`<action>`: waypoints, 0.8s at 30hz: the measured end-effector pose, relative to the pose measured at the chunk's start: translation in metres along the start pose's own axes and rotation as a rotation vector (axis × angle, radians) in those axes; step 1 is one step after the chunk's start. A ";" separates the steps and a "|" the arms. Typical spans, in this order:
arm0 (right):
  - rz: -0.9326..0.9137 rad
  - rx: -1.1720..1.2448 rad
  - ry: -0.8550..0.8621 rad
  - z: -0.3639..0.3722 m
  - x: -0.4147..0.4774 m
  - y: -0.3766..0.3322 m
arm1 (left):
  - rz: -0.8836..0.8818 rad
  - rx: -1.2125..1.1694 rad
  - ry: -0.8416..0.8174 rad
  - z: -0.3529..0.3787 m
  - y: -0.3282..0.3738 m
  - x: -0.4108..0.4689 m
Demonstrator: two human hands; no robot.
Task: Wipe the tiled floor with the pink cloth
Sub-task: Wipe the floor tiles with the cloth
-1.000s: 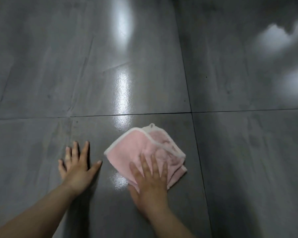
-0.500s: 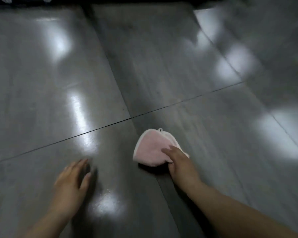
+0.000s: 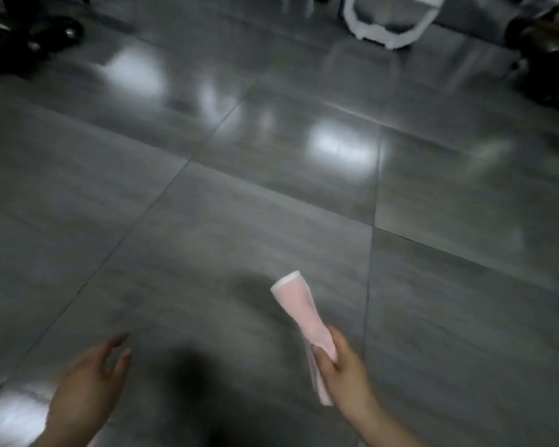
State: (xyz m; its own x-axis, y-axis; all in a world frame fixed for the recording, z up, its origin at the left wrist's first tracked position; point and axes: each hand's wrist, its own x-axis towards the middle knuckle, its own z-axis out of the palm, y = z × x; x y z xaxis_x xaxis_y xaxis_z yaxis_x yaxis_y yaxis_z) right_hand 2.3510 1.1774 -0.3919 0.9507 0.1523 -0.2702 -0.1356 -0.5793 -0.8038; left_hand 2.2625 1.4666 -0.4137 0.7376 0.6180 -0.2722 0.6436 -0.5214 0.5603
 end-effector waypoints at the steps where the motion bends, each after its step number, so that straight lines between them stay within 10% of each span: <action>1: 0.021 0.005 0.018 -0.016 -0.009 0.008 | 0.037 -0.003 -0.043 0.010 0.017 0.000; 13: 0.450 0.098 0.456 -0.128 -0.122 0.107 | 0.268 0.037 -0.482 0.137 0.135 -0.049; 24: 0.524 0.135 0.751 -0.218 -0.114 0.107 | 0.349 0.091 -0.463 0.142 0.187 -0.064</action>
State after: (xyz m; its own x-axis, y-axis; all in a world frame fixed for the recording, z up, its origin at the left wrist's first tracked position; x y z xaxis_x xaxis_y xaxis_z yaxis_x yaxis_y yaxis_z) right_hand 2.2888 0.9233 -0.3319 0.6836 -0.6892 -0.2402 -0.5860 -0.3221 -0.7435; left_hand 2.3645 1.2457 -0.4026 0.9081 0.0901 -0.4088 0.3468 -0.7090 0.6141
